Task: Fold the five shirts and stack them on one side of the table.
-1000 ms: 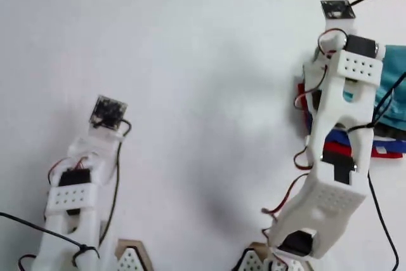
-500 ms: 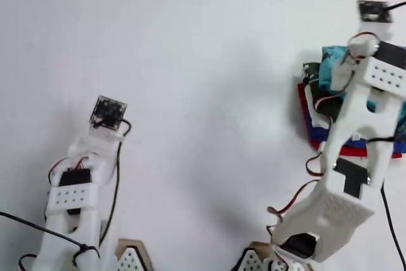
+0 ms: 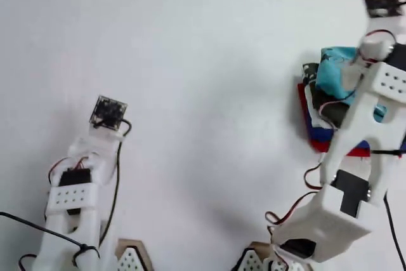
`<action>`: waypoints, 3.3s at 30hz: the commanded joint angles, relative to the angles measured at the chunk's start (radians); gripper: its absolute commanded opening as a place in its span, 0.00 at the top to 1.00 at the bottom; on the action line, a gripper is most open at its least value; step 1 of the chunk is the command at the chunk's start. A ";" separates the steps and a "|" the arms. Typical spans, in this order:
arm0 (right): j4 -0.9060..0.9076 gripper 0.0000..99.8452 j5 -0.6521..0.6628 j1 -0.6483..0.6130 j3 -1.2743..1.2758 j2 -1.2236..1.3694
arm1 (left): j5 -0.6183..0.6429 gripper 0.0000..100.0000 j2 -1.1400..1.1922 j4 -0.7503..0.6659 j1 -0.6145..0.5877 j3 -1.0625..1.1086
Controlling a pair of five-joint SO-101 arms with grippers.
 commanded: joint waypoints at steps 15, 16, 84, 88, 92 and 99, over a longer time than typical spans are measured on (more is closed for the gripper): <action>-0.079 0.82 0.015 -0.047 -0.025 0.219 | -0.009 0.97 -0.023 -0.017 -0.003 -0.004; -0.079 0.82 0.015 -0.038 -0.025 0.219 | -0.009 0.97 -0.023 -0.017 -0.003 -0.004; -0.004 0.83 0.017 0.077 -0.121 0.306 | -0.009 0.97 -0.017 -0.044 -0.003 -0.002; -0.012 0.83 0.009 0.079 -0.229 0.272 | -0.009 0.97 -0.017 -0.044 -0.003 -0.002; -0.015 0.83 0.008 0.082 -0.358 0.229 | -0.009 0.97 -0.017 -0.044 -0.003 -0.002; -0.131 0.83 -0.041 0.171 -0.396 0.352 | -0.009 0.97 -0.018 -0.046 -0.003 0.007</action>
